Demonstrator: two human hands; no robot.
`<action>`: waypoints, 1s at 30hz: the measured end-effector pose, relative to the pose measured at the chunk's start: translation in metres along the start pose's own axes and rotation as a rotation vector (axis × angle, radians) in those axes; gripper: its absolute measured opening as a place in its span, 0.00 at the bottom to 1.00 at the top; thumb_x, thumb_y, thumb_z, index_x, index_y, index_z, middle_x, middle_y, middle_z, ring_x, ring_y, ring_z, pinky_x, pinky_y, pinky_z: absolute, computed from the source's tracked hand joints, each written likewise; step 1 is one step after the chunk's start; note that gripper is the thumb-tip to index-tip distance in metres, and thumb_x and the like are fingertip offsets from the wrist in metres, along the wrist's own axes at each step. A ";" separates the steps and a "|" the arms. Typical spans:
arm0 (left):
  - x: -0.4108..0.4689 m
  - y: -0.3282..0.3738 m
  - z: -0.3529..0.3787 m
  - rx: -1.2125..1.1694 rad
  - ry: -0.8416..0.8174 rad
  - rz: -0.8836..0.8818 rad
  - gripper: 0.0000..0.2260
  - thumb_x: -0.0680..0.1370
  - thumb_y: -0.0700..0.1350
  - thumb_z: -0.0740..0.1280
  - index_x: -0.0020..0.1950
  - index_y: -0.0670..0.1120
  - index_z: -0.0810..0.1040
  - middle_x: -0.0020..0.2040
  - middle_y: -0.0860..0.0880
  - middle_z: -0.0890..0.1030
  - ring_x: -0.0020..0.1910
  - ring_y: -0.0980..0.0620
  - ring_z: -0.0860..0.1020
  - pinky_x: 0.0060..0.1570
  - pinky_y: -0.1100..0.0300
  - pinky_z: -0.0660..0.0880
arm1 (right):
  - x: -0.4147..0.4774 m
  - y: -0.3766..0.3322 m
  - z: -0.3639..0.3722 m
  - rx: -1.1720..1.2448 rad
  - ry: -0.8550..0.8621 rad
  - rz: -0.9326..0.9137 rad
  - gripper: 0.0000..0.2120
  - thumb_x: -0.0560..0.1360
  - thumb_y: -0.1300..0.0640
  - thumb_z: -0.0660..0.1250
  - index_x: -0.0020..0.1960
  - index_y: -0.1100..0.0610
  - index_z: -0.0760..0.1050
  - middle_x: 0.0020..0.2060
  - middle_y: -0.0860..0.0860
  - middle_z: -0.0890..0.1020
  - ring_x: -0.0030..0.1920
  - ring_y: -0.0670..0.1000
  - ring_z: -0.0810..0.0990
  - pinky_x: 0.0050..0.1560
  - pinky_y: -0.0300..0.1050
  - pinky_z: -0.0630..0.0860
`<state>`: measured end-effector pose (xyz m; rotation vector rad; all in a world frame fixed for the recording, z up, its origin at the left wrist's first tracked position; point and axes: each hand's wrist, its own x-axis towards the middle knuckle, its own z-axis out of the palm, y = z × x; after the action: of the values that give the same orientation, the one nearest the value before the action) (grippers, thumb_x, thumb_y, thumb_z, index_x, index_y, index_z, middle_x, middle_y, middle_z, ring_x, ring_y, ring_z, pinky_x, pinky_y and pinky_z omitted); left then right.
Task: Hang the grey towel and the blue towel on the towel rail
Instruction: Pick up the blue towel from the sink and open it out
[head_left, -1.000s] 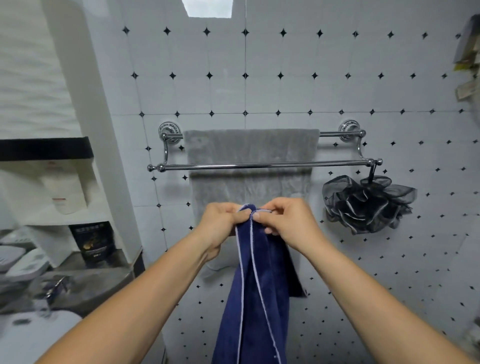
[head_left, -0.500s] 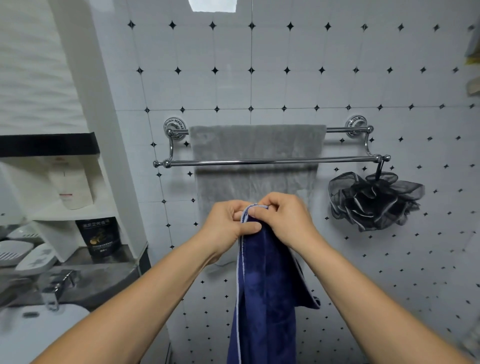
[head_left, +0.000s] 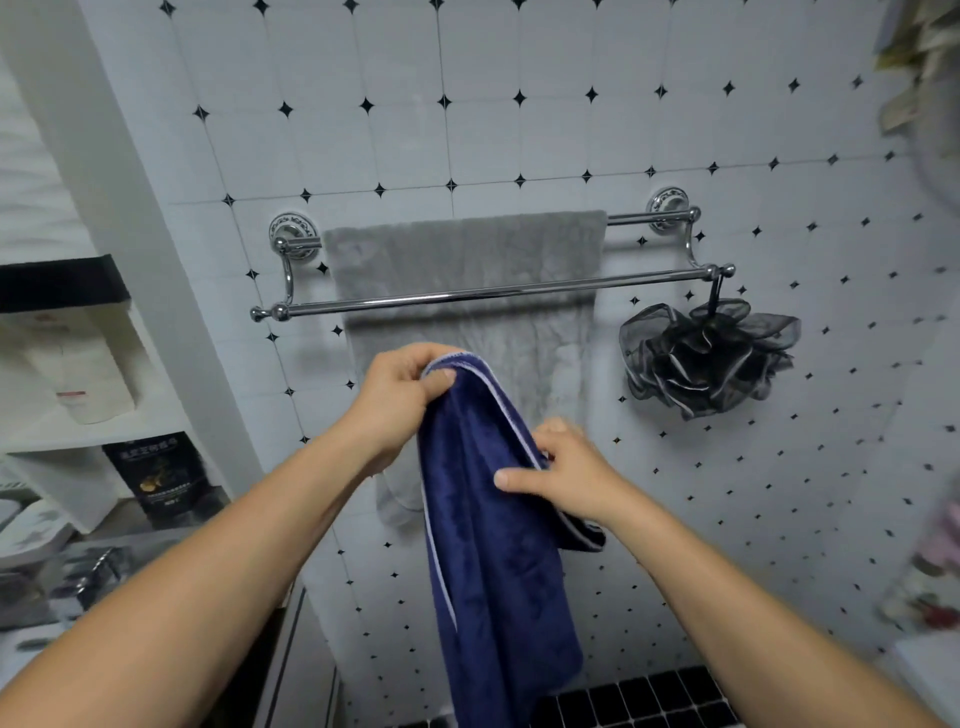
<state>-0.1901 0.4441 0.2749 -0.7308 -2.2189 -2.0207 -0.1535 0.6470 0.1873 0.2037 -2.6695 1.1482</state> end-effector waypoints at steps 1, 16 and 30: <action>0.003 0.000 0.000 -0.032 0.006 -0.006 0.14 0.79 0.29 0.60 0.46 0.45 0.81 0.36 0.54 0.84 0.37 0.57 0.80 0.42 0.66 0.77 | -0.004 0.022 0.006 -0.088 -0.087 0.055 0.13 0.60 0.29 0.70 0.34 0.36 0.75 0.46 0.45 0.70 0.53 0.50 0.70 0.54 0.46 0.68; 0.012 -0.099 -0.094 0.426 0.291 -0.118 0.14 0.78 0.40 0.63 0.39 0.56 0.80 0.40 0.49 0.82 0.40 0.50 0.77 0.43 0.55 0.75 | -0.017 0.056 -0.065 -0.093 0.024 0.116 0.08 0.68 0.57 0.77 0.40 0.62 0.84 0.37 0.58 0.82 0.40 0.58 0.80 0.41 0.49 0.74; -0.021 -0.131 -0.120 0.697 -0.164 -0.273 0.09 0.78 0.37 0.64 0.44 0.50 0.78 0.42 0.45 0.79 0.44 0.47 0.76 0.48 0.55 0.74 | -0.010 0.049 -0.040 -0.180 -0.215 0.244 0.14 0.60 0.44 0.78 0.35 0.54 0.85 0.21 0.49 0.75 0.24 0.45 0.69 0.26 0.38 0.66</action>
<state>-0.2529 0.3192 0.1635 -0.5384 -2.9721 -1.1176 -0.1480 0.7098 0.1775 -0.0326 -3.0377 0.9896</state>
